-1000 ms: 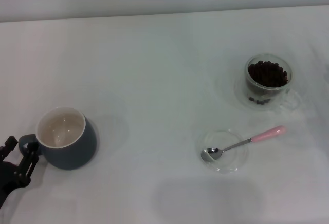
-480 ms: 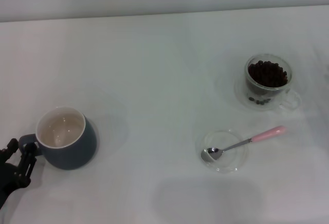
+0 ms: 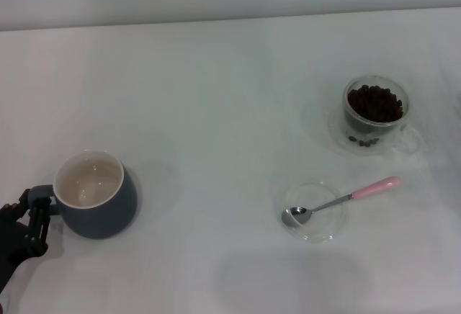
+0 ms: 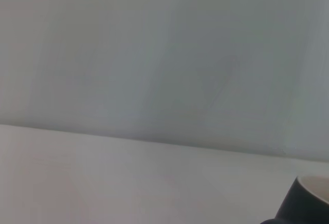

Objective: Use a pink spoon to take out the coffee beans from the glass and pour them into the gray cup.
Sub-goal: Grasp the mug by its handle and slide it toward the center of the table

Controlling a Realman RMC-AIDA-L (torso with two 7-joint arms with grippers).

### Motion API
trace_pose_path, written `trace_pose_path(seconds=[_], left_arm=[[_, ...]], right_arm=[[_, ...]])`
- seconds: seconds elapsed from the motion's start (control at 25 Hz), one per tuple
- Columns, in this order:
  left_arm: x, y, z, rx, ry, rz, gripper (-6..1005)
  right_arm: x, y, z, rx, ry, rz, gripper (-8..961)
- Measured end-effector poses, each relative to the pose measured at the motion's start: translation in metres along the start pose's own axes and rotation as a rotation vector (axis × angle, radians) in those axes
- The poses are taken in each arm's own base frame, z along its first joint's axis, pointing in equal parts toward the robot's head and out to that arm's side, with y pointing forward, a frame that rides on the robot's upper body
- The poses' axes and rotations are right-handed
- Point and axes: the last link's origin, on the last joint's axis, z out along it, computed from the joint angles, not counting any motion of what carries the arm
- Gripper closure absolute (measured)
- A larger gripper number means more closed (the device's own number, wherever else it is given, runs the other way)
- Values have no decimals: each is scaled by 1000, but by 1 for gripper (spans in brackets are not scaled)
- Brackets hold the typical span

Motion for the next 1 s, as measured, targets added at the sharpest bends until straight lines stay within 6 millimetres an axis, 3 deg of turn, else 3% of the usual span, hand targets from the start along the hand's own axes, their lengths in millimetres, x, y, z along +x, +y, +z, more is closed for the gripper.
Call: trace_pose_path(seconds=[0.48, 1.0], left_arm=[[4, 4, 17, -59, -25, 45, 831], [19, 23, 65, -223, -67, 159, 868]], right_arm=[[-2, 5, 3, -15, -7, 5, 172], [-7, 9, 11, -23, -21, 5, 172]])
